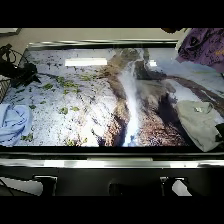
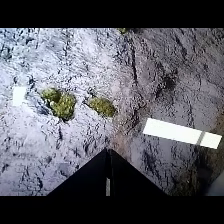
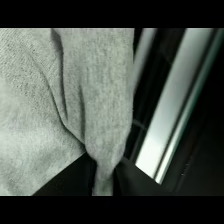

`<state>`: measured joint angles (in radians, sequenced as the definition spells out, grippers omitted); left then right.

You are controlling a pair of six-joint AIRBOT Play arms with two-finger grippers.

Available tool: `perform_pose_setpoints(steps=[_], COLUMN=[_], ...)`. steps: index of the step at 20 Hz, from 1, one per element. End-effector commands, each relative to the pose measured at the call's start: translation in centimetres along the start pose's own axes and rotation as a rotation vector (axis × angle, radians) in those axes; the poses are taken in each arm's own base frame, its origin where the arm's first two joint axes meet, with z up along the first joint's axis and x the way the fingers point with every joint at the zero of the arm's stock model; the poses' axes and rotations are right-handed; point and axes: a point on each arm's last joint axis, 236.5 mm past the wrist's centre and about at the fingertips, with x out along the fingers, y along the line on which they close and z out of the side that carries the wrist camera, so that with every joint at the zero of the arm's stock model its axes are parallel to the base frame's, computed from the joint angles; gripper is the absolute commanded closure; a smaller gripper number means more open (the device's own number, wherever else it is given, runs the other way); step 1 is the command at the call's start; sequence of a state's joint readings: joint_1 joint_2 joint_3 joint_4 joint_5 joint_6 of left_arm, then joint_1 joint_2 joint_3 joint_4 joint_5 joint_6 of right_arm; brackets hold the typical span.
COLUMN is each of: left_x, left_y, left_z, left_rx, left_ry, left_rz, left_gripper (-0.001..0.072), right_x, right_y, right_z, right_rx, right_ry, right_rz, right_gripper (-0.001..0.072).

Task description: Fold the clothes and pants, and hang the long-sleeved shirts on hangers.

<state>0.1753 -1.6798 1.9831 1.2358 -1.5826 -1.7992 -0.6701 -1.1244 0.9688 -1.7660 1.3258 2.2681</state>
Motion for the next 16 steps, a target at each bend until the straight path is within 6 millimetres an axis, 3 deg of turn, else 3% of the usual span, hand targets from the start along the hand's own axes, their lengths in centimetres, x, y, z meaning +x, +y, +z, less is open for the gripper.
perform_pose_setpoints(steps=[1,8,9,11,12,13,14,16], left_x=[0.0,0.0,0.0,0.0,0.0,0.0,0.0,0.0], left_y=[-0.1,-0.1,-0.1,-0.1,-0.1,-0.1,-0.1,-0.1], left_z=[0.0,0.0,0.0,0.0,0.0,0.0,0.0,0.0], left_rx=[0.001,0.001,0.001,0.001,0.001,0.001,0.001,0.001], left_ry=[0.002,0.001,0.001,0.001,0.001,0.001,0.001,0.001], left_rz=[-0.005,-0.005,-0.005,-0.005,-0.005,-0.005,-0.005,-0.005], left_gripper=[0.0684,0.0684,0.0684,0.0684,0.0684,0.0684,0.0685,0.0684], right_x=[1.1,2.0,2.1,2.1,2.1,1.9,1.3,-1.3], right_y=[-2.6,-4.7,-5.1,-5.9,-6.2,-6.2,-5.7,-2.2], right_z=[-1.2,-3.5,-4.0,-5.0,-5.3,-5.3,-4.6,-1.1], right_rx=[-0.021,0.016,0.027,0.054,0.056,0.052,0.05,0.071], right_ry=[0.022,0.098,0.112,0.146,0.159,0.16,0.144,0.04], right_rz=[-0.1,-0.189,-0.205,-0.244,-0.255,-0.255,-0.237,-0.082], right_gripper=[0.0673,0.067,0.0644,0.0515,0.0376,0.029,0.0298,0.0299])
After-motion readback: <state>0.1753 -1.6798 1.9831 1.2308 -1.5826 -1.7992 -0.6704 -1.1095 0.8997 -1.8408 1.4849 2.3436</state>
